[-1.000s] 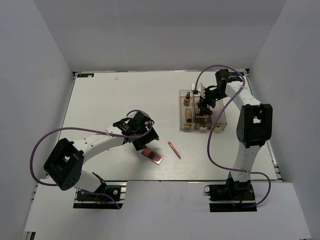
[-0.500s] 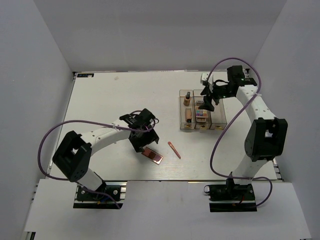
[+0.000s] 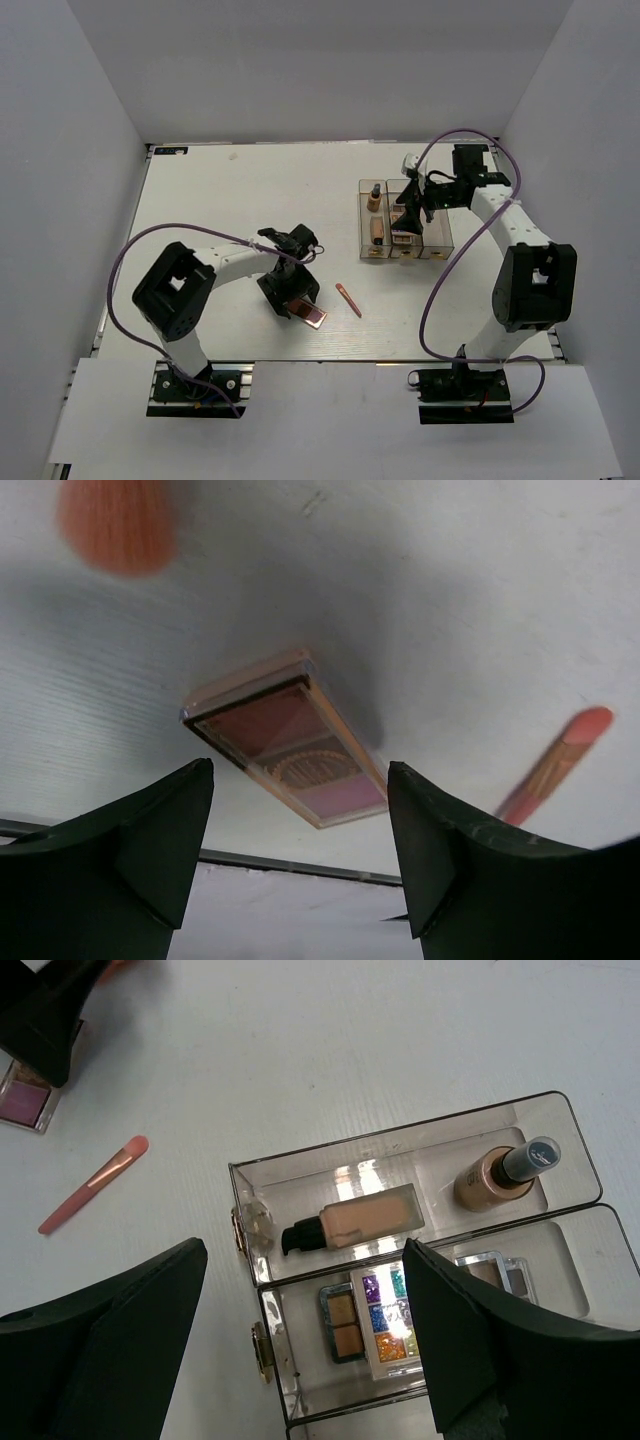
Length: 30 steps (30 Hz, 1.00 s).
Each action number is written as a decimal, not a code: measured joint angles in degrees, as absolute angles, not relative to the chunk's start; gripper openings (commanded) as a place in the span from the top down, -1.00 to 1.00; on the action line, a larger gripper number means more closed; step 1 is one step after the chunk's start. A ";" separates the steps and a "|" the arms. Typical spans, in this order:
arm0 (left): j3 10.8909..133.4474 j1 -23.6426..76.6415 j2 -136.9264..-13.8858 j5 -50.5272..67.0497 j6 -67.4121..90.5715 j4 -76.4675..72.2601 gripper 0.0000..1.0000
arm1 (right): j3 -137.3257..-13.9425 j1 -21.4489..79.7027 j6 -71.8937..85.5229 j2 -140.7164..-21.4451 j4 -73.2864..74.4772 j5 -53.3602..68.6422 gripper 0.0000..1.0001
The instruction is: Organize the makeup
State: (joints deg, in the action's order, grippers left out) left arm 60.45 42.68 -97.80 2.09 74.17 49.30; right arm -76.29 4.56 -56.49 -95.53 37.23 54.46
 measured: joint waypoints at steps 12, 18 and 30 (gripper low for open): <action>62.39 42.72 -102.39 4.51 74.96 50.68 0.09 | -74.52 3.92 -54.15 -92.99 34.39 55.94 -0.69; 65.69 43.09 -102.56 3.09 72.99 50.87 0.66 | -72.82 2.98 -51.09 -91.22 32.27 56.21 -0.62; 99.42 44.47 -108.81 3.42 53.78 37.45 0.82 | -63.55 -0.51 -26.44 -82.96 8.82 42.65 1.00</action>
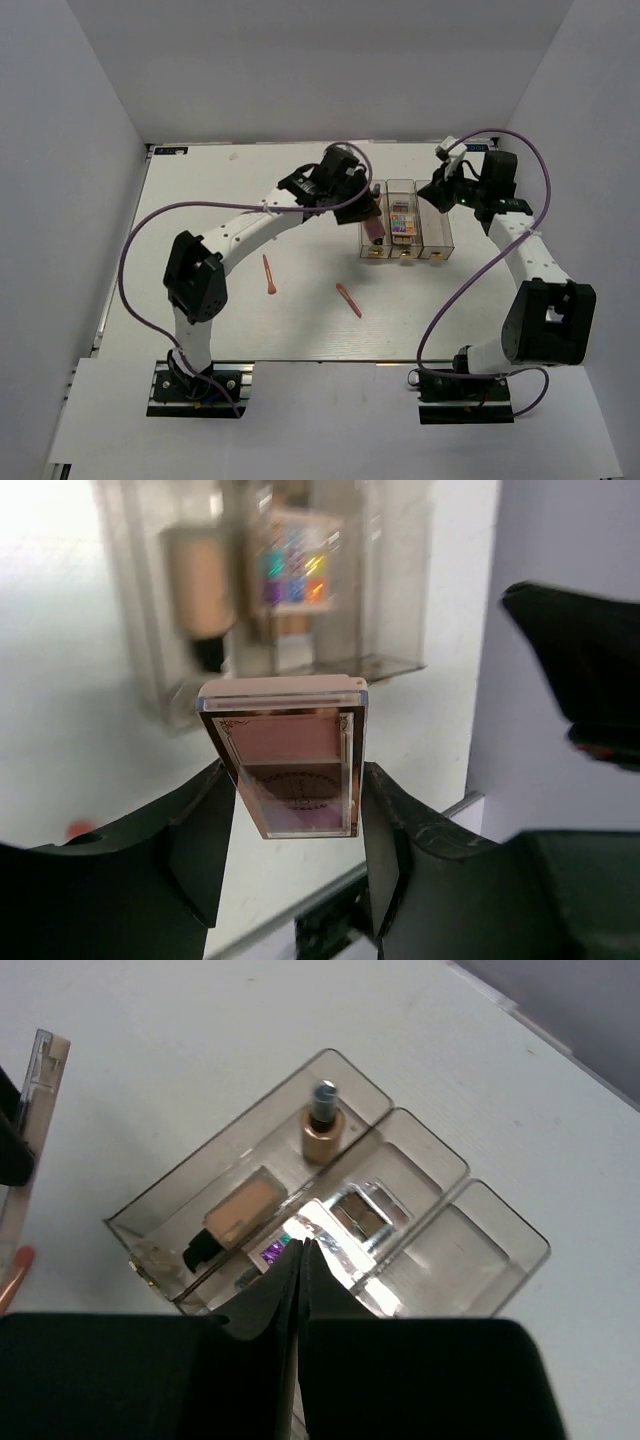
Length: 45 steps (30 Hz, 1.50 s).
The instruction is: Organize the makeup
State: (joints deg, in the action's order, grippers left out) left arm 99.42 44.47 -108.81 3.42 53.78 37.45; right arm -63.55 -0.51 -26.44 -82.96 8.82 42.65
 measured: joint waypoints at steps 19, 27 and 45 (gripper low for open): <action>111.63 44.56 -130.54 7.64 46.50 11.92 0.58 | -54.50 -6.04 -15.29 -75.90 -1.17 32.27 1.00; 113.93 45.45 -131.68 7.75 46.57 9.13 0.38 | -54.43 -6.55 -14.24 -75.88 -1.69 32.34 1.00; 115.24 46.37 -135.46 6.72 46.52 15.05 -0.13 | -53.58 -6.79 -13.65 -75.88 -2.11 32.34 0.86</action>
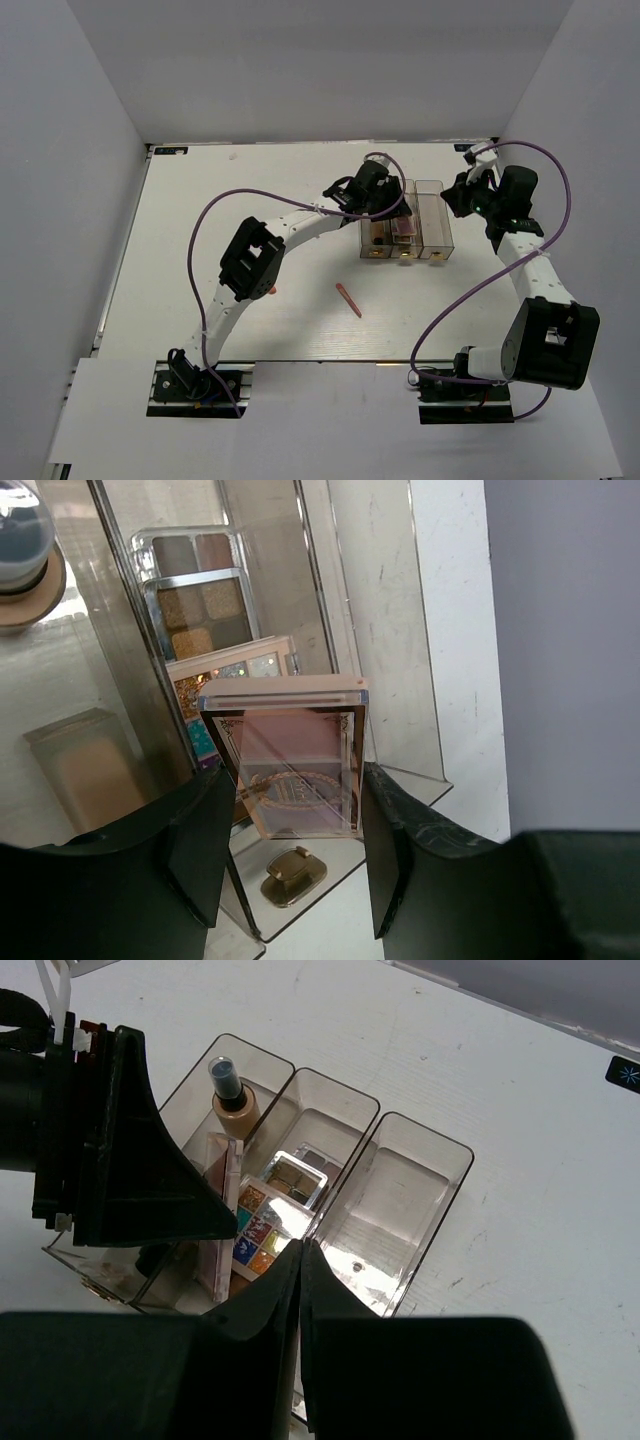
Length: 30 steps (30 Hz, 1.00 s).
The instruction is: Organize the makeup
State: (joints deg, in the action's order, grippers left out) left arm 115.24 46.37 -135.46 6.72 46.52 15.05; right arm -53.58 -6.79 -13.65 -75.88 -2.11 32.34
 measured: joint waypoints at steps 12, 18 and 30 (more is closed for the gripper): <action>116.11 46.41 -135.48 6.52 46.74 17.39 -0.40 | -53.54 -6.81 -13.65 -75.88 -2.35 32.34 0.62; 116.75 46.41 -135.46 6.55 46.76 16.86 -0.39 | -53.56 -6.85 -14.11 -75.88 -2.02 33.26 -0.25; 102.96 46.35 -116.42 2.72 43.35 19.00 -0.09 | -55.66 -6.48 -28.36 -72.95 11.27 56.38 -0.68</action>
